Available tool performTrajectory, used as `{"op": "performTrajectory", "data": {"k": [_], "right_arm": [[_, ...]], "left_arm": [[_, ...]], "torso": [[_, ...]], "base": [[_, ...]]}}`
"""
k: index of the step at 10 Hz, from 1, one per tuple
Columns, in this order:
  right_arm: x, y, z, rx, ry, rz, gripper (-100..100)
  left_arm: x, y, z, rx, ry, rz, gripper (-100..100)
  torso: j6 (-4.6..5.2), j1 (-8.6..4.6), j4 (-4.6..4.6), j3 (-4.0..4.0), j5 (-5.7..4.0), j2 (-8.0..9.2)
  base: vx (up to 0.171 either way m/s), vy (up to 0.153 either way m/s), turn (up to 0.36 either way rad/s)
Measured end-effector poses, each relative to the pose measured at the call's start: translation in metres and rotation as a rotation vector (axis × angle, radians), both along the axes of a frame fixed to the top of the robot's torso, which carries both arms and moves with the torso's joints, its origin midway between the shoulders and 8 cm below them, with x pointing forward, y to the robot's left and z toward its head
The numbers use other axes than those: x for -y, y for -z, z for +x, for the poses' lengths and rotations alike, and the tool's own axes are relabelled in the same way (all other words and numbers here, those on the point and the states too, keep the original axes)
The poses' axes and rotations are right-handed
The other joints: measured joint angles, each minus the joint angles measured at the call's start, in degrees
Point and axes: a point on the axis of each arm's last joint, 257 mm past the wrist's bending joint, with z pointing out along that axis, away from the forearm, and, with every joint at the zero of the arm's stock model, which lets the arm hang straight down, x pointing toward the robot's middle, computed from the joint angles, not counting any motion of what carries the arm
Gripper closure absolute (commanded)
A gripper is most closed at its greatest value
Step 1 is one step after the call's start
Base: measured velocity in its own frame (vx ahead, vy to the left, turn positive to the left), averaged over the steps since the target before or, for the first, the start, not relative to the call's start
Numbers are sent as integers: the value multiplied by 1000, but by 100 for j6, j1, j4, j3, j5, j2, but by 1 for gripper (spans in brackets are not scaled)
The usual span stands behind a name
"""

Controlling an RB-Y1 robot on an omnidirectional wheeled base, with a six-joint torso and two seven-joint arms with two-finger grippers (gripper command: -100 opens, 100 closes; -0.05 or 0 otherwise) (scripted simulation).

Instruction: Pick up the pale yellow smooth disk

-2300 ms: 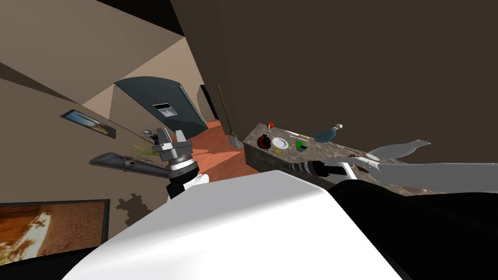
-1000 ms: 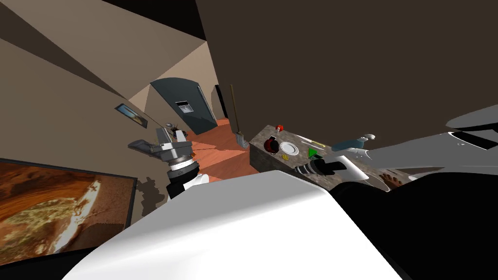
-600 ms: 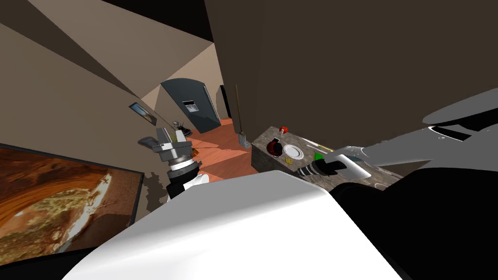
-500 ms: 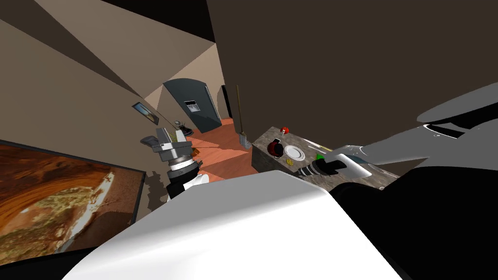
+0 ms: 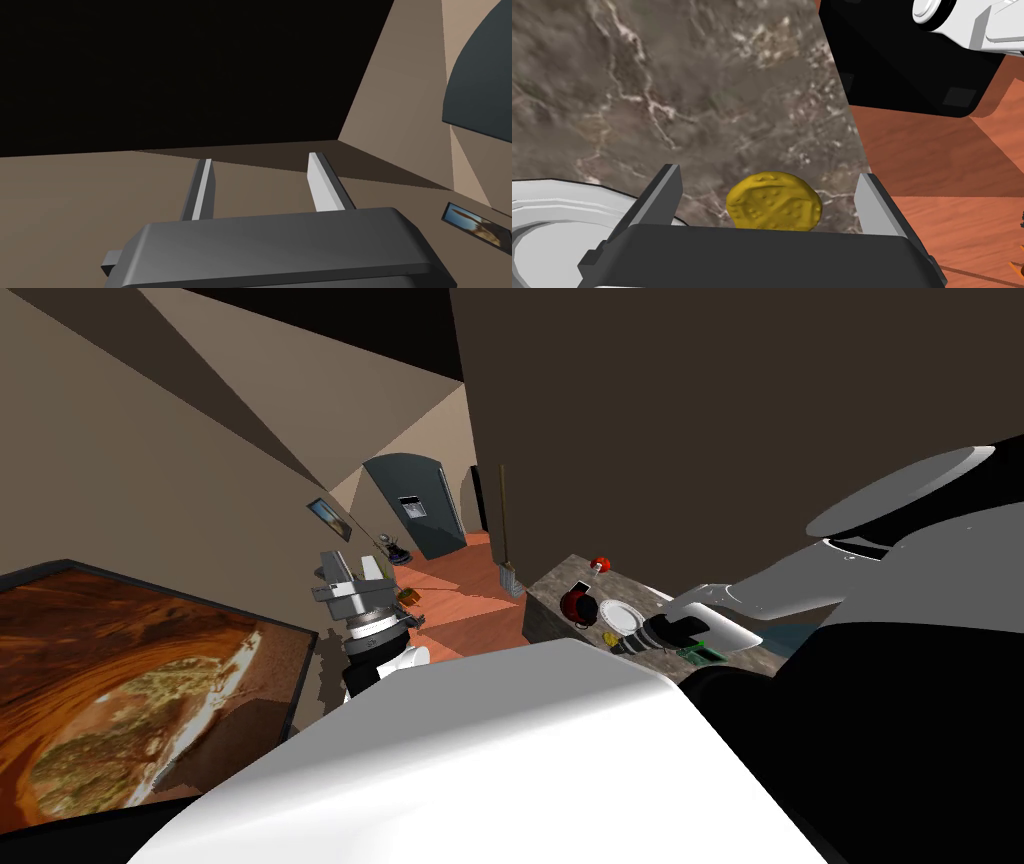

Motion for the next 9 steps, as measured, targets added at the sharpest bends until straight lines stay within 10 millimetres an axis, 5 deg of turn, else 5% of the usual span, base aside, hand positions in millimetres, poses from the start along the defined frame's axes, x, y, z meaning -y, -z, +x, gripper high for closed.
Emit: {"op": "performTrajectory", "data": {"k": [1, 2, 9], "right_arm": [[0, 0, 0, 0, -1, -1, 0], [0, 0, 0, 0, -1, -1, -100], [3, 20, -39, 2, 47, 7, -100]], "left_arm": [[0, 0, 0, 0, 0, 0, 0], [0, 0, 0, 0, 0, 0, 0], [0, 0, 0, 0, 0, 0, 0]], "torso": [[5, -4, 4, 11, 1, 22], [6, -13, 10, 25, -2, 44], [7, -19, 14, 33, -3, 57]], "base": [[13, 4, -4], [21, 3, 98], [20, -2, 73]]}}
